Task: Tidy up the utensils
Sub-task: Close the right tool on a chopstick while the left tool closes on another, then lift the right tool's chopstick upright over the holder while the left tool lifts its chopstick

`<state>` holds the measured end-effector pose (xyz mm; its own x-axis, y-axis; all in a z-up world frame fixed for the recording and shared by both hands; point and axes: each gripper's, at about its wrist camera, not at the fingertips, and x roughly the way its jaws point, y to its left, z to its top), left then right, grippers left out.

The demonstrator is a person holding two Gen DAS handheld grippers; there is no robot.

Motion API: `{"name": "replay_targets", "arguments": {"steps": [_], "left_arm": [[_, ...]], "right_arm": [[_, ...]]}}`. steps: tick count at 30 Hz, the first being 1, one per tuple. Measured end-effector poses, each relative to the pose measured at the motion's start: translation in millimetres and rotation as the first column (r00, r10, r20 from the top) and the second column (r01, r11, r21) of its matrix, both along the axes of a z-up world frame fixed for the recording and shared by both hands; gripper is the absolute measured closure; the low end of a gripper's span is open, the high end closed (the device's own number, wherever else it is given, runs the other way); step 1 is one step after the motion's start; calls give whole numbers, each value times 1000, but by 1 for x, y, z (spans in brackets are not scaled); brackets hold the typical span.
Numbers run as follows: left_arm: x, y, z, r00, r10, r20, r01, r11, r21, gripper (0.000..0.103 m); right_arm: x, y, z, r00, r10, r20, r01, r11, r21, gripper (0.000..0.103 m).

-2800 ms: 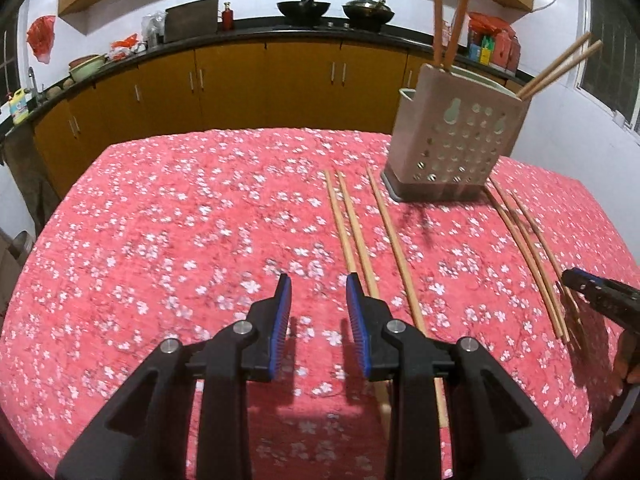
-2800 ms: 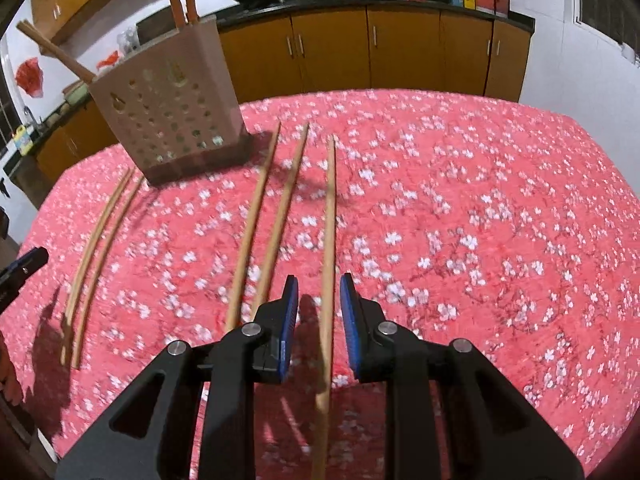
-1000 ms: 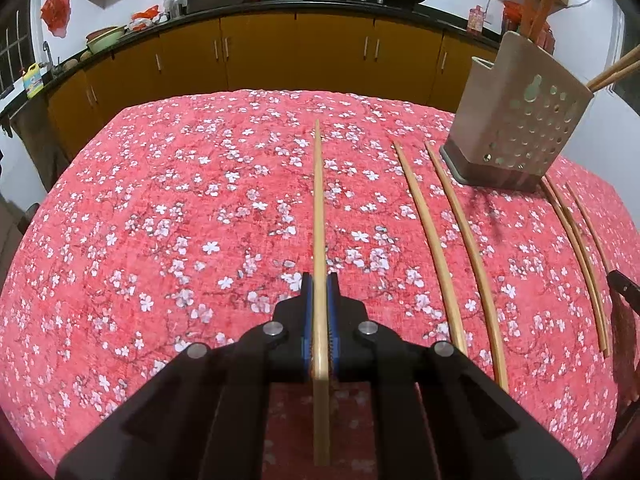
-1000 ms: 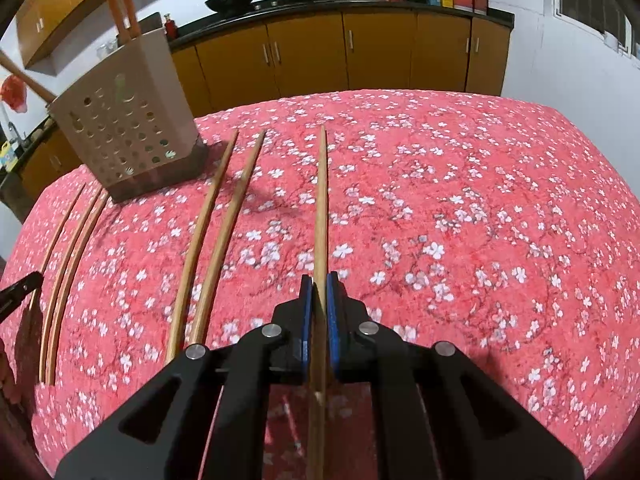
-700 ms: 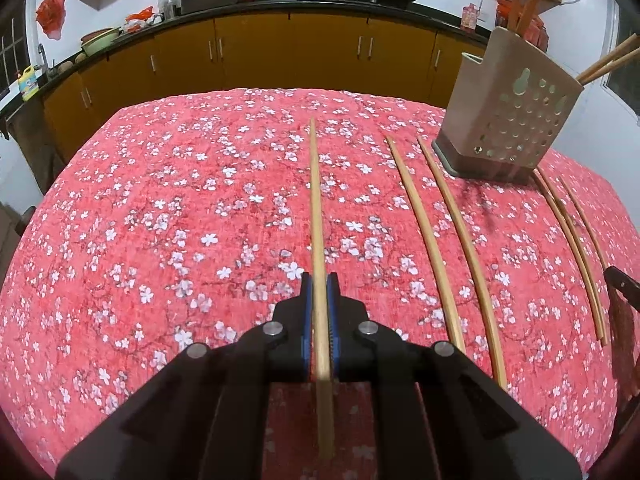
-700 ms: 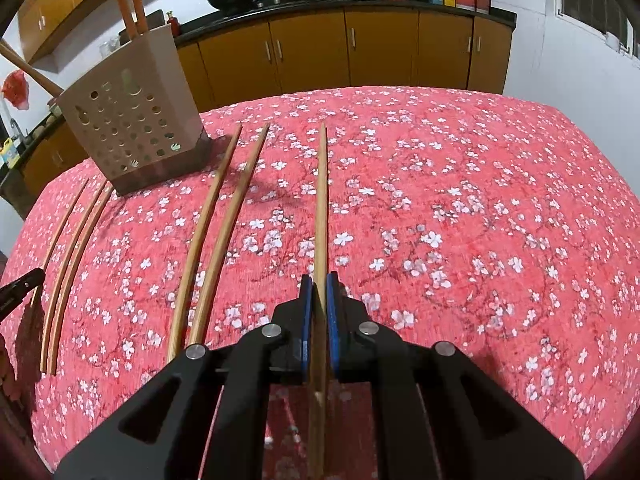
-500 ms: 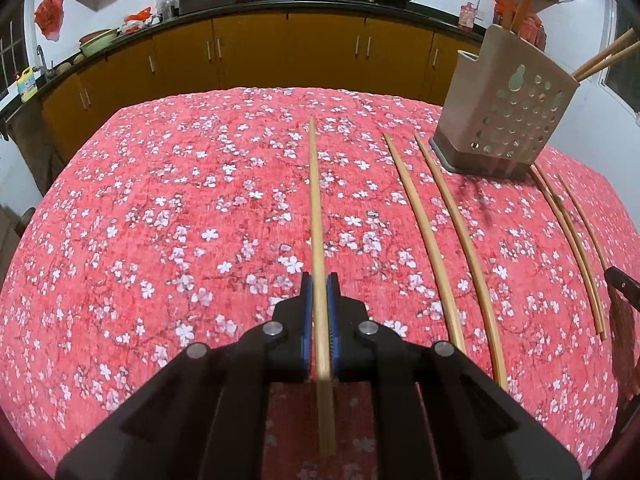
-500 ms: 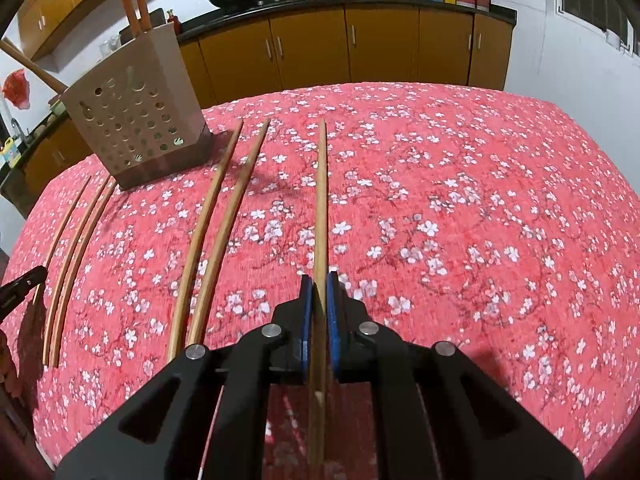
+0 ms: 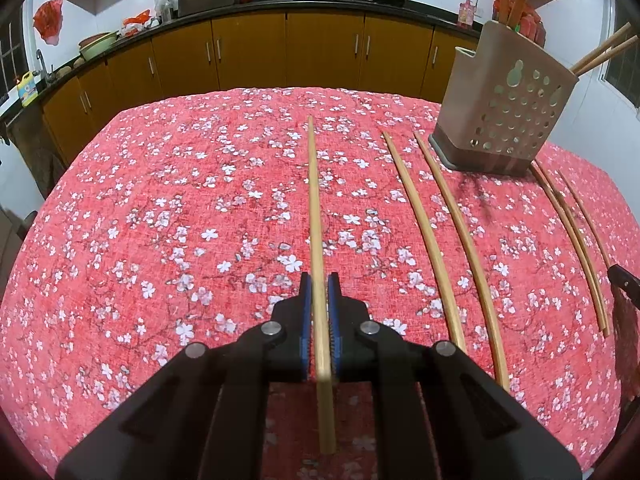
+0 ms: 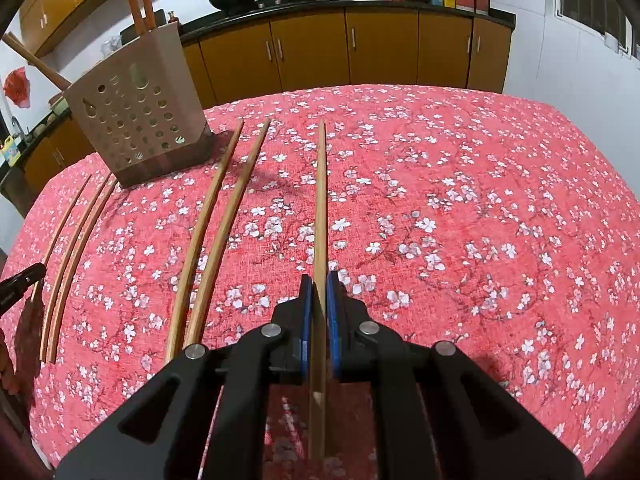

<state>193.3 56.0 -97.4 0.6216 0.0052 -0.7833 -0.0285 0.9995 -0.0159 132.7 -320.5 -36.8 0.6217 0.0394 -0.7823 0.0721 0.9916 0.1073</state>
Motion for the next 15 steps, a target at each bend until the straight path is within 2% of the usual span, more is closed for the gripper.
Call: {"name": "replay_targets", "arguments": {"steps": [8,10,15], "left_arm": [[4,0,1,1000,-10,-16,10,1000,10,95],[3,3,8,1000,-6,-16,6,1000,-21,95],[-2,5,37,999,-24,39,25,999,-31,95]], "right_arm": [[9,1,3,1000,9,-7,-9,1000,-15,95],[9,-1,14,1000,4,23,-4,1000,-3,95],[4,-6,46,994,-4,107,3,1000,5,95]]}}
